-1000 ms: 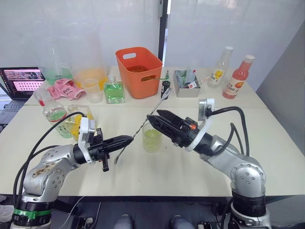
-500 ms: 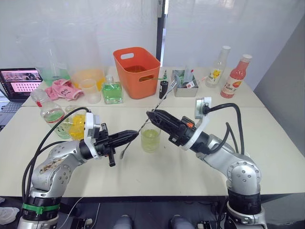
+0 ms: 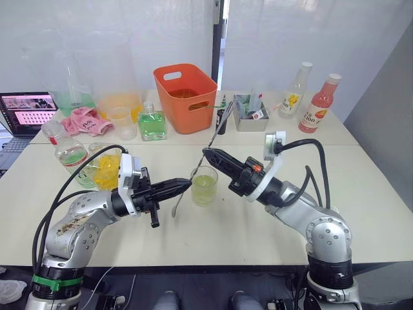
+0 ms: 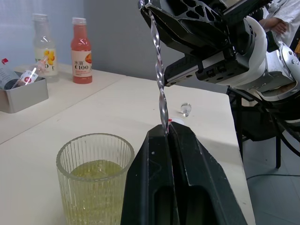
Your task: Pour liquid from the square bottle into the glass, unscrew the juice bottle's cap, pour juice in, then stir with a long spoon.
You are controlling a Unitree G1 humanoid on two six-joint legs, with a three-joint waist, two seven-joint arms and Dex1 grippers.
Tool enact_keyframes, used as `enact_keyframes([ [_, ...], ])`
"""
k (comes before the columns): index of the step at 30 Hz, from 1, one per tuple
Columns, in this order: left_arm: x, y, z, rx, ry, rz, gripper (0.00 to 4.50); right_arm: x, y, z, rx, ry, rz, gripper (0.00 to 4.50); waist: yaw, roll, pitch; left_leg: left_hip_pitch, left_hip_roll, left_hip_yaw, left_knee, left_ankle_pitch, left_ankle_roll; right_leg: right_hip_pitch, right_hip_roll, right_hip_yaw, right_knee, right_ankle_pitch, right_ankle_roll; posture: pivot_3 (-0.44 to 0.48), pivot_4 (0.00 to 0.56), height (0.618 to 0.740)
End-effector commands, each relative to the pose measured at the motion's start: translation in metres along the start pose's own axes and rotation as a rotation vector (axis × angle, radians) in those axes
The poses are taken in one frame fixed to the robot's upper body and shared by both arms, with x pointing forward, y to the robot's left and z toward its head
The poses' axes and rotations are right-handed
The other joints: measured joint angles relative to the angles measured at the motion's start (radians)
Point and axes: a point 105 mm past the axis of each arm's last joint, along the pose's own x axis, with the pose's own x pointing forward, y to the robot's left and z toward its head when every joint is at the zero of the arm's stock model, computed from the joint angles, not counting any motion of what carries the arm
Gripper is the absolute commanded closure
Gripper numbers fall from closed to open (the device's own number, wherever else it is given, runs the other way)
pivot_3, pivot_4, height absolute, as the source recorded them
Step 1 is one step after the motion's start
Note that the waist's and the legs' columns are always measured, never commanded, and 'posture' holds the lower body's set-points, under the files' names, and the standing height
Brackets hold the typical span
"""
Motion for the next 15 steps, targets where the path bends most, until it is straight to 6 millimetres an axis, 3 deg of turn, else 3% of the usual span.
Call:
enact_keyframes([
  [1, 0.0020, 0.0020, 0.0093, 0.042, 0.010, 0.001, 4.50, 0.0025, 0.0044, 0.0073, -0.045, -0.019, 0.019, 4.49, 0.000, 0.000, 0.000, 0.000, 0.000, 0.000, 0.000, 0.000, 0.000, 0.000, 0.000, 0.000, 0.000, 0.000, 0.000, 0.000, 0.150, 0.739],
  [7, 0.0001, 0.0043, 0.0118, 0.012, 0.024, -0.009, 4.50, 0.0027, 0.0026, 0.0097, -0.063, -0.020, 0.011, 4.49, 0.000, 0.000, 0.000, 0.000, 0.000, 0.000, 0.000, 0.000, 0.000, 0.000, 0.000, 0.000, 0.000, 0.000, 0.000, 0.000, 0.150, 0.739],
  [15, -0.0029, 0.0042, 0.0141, -0.012, 0.035, -0.028, 1.96, 0.0034, 0.0001, 0.0128, -0.075, -0.031, -0.005, 4.50, 0.000, 0.000, 0.000, 0.000, 0.000, 0.000, 0.000, 0.000, 0.000, 0.000, 0.000, 0.000, 0.000, 0.000, 0.000, 0.000, 0.150, 0.739],
])
